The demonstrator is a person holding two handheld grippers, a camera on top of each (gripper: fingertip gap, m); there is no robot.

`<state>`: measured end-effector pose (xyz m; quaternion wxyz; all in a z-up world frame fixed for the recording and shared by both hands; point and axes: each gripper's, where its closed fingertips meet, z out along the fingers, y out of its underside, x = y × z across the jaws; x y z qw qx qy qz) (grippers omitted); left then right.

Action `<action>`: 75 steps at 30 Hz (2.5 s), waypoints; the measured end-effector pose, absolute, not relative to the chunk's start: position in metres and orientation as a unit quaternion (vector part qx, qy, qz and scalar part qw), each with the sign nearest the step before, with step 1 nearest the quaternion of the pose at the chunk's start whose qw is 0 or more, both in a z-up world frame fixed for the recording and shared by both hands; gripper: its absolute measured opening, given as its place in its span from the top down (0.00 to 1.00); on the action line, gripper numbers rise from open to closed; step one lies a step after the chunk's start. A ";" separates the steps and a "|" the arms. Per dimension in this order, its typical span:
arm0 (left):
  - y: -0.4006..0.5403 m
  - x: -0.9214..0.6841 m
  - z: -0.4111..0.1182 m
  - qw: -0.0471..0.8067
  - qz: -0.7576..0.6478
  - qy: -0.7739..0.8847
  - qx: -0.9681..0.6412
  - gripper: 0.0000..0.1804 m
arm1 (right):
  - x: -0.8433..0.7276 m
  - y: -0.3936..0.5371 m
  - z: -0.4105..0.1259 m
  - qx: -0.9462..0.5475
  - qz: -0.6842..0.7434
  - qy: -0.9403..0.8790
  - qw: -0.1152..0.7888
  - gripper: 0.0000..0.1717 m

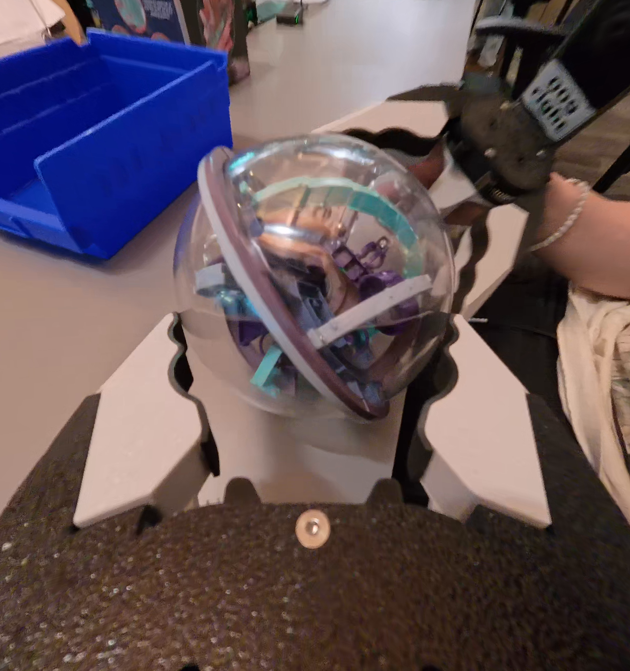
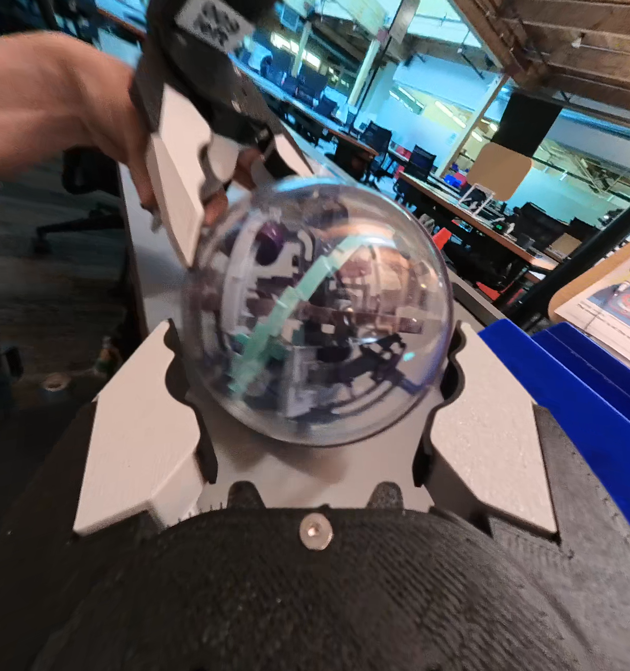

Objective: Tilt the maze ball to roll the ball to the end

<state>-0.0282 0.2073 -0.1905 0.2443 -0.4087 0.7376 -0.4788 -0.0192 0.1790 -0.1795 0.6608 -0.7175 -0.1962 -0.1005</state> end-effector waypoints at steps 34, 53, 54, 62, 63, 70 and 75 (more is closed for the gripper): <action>0.190 -0.023 -0.188 0.228 -0.491 0.739 -0.402 0.29 | -0.002 0.163 -0.183 -0.733 -0.021 -0.163 0.660 0.18; 0.170 -0.014 -0.213 0.304 -0.374 0.828 -0.285 0.25 | 0.001 0.136 -0.179 -0.757 -0.021 -0.210 0.618 0.11; 0.167 -0.013 -0.213 0.308 -0.374 0.830 -0.275 0.25 | 0.001 0.137 -0.182 -0.765 -0.013 -0.210 0.609 0.09; 0.147 -0.003 -0.188 0.216 -0.542 0.728 -0.361 0.17 | 0.003 0.143 -0.184 -0.748 -0.046 -0.210 0.628 0.09; 0.147 -0.001 -0.186 0.198 -0.560 0.710 -0.379 0.16 | 0.003 0.143 -0.184 -0.747 -0.054 -0.215 0.627 0.09; 0.148 0.016 -0.181 0.195 -0.611 0.643 -0.419 0.13 | 0.007 0.147 -0.192 -0.752 -0.039 -0.148 0.641 0.08; 0.151 0.020 -0.172 0.241 -0.617 0.642 -0.386 0.13 | 0.009 0.151 -0.196 -0.750 -0.061 -0.122 0.647 0.08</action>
